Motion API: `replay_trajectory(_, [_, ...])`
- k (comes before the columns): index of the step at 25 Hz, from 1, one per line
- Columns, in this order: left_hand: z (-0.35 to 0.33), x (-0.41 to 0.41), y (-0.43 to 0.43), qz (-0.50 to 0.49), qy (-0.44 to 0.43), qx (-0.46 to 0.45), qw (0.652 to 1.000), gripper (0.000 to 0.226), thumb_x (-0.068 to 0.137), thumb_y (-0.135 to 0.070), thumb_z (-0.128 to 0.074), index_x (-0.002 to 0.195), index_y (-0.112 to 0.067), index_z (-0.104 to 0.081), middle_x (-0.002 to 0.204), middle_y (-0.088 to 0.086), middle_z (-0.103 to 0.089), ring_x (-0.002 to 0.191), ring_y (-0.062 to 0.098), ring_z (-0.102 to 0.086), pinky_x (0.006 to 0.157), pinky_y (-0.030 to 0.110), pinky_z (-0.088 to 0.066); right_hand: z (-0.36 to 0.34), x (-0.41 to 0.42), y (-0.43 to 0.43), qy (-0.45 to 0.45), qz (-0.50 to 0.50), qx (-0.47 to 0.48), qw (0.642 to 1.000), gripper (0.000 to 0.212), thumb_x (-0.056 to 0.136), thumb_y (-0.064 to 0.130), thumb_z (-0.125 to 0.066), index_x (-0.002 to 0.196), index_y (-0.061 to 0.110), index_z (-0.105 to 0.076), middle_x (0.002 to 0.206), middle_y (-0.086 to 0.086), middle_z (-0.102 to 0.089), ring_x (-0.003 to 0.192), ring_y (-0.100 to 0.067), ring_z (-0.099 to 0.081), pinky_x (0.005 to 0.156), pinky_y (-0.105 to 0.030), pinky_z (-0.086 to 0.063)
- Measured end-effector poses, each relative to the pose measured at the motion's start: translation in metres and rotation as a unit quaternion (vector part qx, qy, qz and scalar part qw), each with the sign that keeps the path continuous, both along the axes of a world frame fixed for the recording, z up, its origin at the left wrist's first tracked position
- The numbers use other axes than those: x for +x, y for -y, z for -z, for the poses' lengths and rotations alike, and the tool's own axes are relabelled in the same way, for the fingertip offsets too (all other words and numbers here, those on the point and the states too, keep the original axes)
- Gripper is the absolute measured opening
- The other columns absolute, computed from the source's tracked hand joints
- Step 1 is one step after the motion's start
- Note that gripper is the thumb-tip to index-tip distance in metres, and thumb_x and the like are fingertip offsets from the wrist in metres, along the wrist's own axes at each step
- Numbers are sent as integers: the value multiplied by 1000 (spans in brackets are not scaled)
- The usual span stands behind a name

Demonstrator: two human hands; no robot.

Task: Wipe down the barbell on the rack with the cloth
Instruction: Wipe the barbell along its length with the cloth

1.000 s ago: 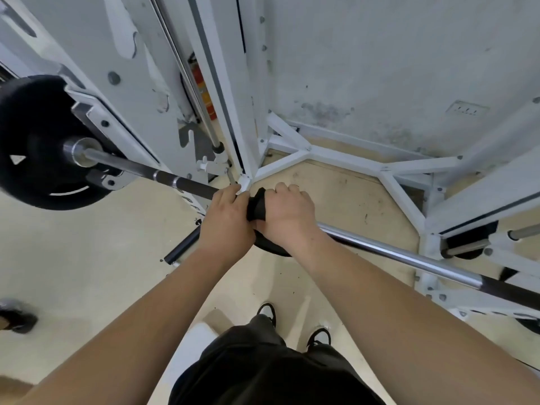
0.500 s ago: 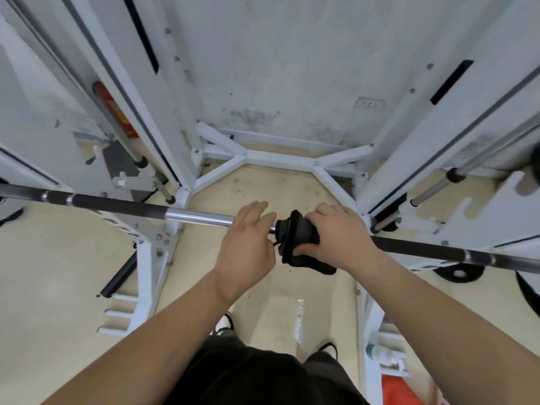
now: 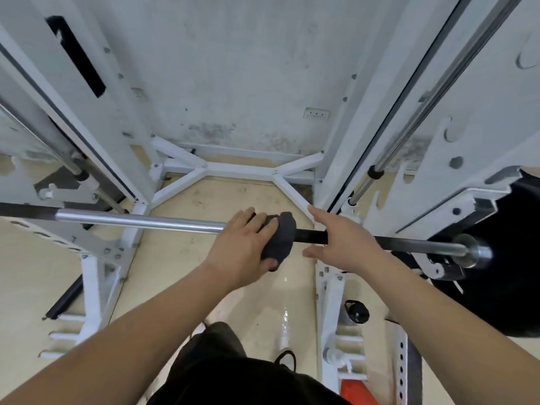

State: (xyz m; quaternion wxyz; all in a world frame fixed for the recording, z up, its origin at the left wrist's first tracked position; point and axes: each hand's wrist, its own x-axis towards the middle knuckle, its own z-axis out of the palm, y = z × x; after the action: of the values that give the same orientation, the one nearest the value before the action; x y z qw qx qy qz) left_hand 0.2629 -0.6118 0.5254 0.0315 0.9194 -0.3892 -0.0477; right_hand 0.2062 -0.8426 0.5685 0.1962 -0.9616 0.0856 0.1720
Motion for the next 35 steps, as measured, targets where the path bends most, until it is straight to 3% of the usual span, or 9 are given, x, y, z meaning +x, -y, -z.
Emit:
replay_trajectory(3, [1,19,20,-16,-2,49,999,61,94,-57,-58,145,-23,-48,125,1,-64,116,27,-54,104,34,-38,10,-23,30,39,-13,-150,988,48,91,50,-69,134,30,-64,114,6,-61,114,-19,-55,81,-35,-51])
replay_trajectory(8, [13,10,54,44,31,59,997,55,101,-51,-47,142,-14,-45,117,4,-65,104,27,-57,93,40,-47,28,-25,37,109,51,-148,982,20,92,39,-71,107,29,-80,90,5,-63,96,-20,-57,66,-31,-47])
replay_trajectory(14, [5,23,10,0,9,31,999,41,104,-48,-44,139,-28,-53,121,-8,-66,105,23,-59,82,35,-50,21,-18,43,90,75,-109,987,24,90,44,-74,111,36,-79,90,12,-60,97,-15,-55,71,-32,-45])
replay_trajectory(17, [7,2,67,1,4,4,1000,34,102,-43,-52,124,-19,-61,112,0,-70,103,29,-60,84,42,-52,27,-21,42,112,94,-109,983,16,91,36,-73,105,34,-80,93,7,-64,99,-19,-58,70,-33,-44])
replay_trajectory(20, [13,-17,125,56,-27,-28,998,39,101,-42,-55,131,-16,-59,117,3,-68,109,32,-59,90,45,-52,28,-24,55,100,95,-85,987,15,88,18,-66,95,26,-77,95,5,-67,99,-23,-63,66,-32,-45])
replay_trajectory(25, [8,-1,62,23,49,24,998,40,105,-43,-48,139,-24,-50,121,-4,-65,99,26,-60,77,36,-51,19,-48,101,115,64,-124,983,29,93,29,-71,122,26,-73,116,5,-65,117,-21,-55,81,-37,-53])
replay_trajectory(28, [1,-13,121,-17,8,30,999,33,107,-42,-43,131,-23,-54,116,-1,-66,101,29,-58,83,40,-51,36,-61,106,131,90,-169,973,19,91,29,-71,109,29,-79,100,5,-62,104,-21,-55,63,-31,-47])
replay_trajectory(31, [10,-33,169,50,-14,-5,999,42,105,-39,-47,144,-25,-48,128,-2,-63,108,30,-56,90,44,-52,41,-57,111,155,98,-164,969,10,88,28,-74,95,30,-81,90,6,-61,97,-22,-57,62,-31,-49])
replay_trajectory(35, [6,-8,89,32,-11,29,999,39,104,-44,-40,140,-30,-50,126,-8,-62,106,25,-59,82,38,-53,43,-58,120,186,106,-135,967,13,84,31,-82,96,30,-83,85,6,-63,90,-22,-58,59,-30,-42])
